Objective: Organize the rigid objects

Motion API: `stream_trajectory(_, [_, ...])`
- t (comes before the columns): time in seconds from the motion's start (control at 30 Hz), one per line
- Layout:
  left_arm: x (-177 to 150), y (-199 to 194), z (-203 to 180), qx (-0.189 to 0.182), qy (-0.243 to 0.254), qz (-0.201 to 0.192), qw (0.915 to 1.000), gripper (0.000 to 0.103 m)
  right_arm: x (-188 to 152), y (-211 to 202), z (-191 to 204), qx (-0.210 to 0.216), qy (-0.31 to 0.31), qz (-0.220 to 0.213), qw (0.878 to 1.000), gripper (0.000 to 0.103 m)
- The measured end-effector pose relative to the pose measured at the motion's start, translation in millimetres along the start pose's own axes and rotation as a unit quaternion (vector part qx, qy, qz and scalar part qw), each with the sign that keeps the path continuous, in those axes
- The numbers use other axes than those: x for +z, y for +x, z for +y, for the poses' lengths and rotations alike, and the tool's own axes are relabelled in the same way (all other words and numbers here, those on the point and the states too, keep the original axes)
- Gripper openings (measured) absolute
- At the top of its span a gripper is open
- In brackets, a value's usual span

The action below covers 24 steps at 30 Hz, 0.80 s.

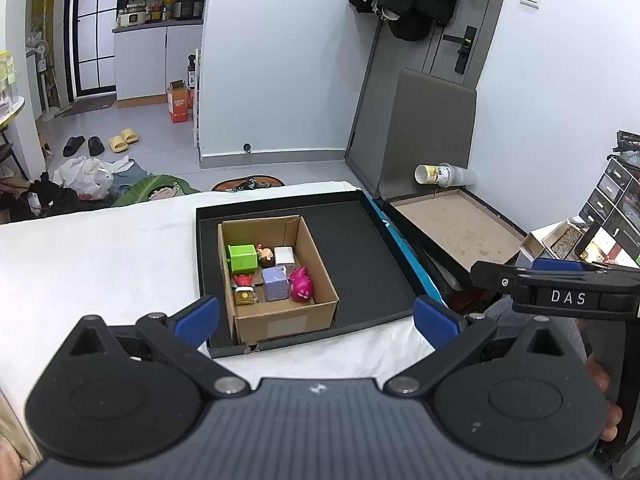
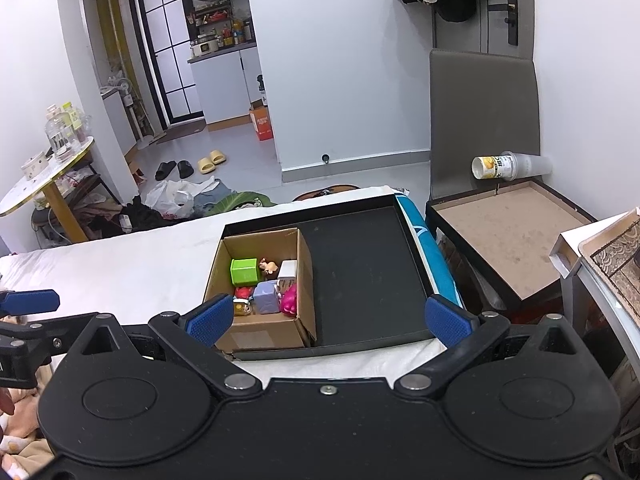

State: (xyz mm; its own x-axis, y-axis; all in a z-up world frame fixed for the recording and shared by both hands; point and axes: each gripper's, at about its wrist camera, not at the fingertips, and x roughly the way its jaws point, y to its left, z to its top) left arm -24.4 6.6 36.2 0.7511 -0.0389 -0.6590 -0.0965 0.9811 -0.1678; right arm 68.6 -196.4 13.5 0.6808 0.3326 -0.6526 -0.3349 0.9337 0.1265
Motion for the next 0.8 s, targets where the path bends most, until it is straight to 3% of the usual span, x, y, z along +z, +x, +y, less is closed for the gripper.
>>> stream_trajectory(0.8, [-1.7,-1.5,-9.4,0.006,0.012,0.001,0.9999,0.103,-3.7,1.1,0.6,0.004,0.000,0.003,1.000,0.103])
